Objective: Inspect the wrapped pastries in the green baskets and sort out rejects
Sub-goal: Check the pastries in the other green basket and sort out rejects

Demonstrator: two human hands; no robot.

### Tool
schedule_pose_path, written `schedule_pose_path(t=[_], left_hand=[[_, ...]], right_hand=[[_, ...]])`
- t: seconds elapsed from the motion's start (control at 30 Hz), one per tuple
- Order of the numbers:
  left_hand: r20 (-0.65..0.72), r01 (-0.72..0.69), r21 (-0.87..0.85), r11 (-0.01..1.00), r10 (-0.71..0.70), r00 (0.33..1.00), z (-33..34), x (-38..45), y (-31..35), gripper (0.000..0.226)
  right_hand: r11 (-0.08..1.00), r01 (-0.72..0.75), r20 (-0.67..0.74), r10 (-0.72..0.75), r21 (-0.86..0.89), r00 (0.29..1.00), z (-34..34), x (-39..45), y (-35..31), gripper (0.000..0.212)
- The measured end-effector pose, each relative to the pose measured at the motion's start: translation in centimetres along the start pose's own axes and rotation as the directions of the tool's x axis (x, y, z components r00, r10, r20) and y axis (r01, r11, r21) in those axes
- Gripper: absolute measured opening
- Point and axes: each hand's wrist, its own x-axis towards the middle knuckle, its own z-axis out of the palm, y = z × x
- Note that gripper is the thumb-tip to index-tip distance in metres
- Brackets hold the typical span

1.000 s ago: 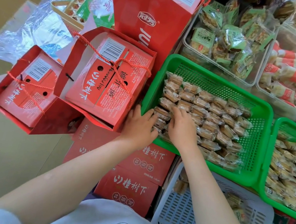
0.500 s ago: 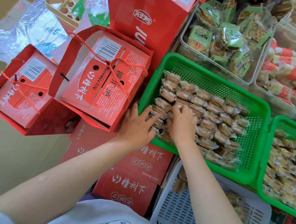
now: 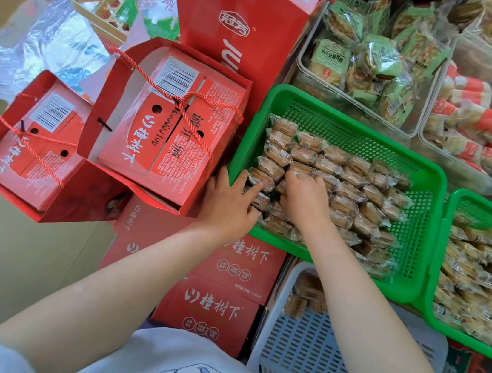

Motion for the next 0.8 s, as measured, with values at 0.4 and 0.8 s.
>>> schedule_pose_path(t=[0.4,0.8], left_hand=[[-0.006,-0.035,-0.035,0.999,0.035,0.999,-0.1,-0.2,-0.3,0.06],[-0.012,-0.111,-0.193,0.975,0.111,0.994,2.1,-5.5,-2.0,0.064]], right_hand=[[0.998,0.062,0.154,-0.066,0.026,0.986,0.2,-0.9,0.8,0.046],[0.921,-0.189,0.043,0.186,0.34,0.982,0.6,-3.9,-4.3,0.023]])
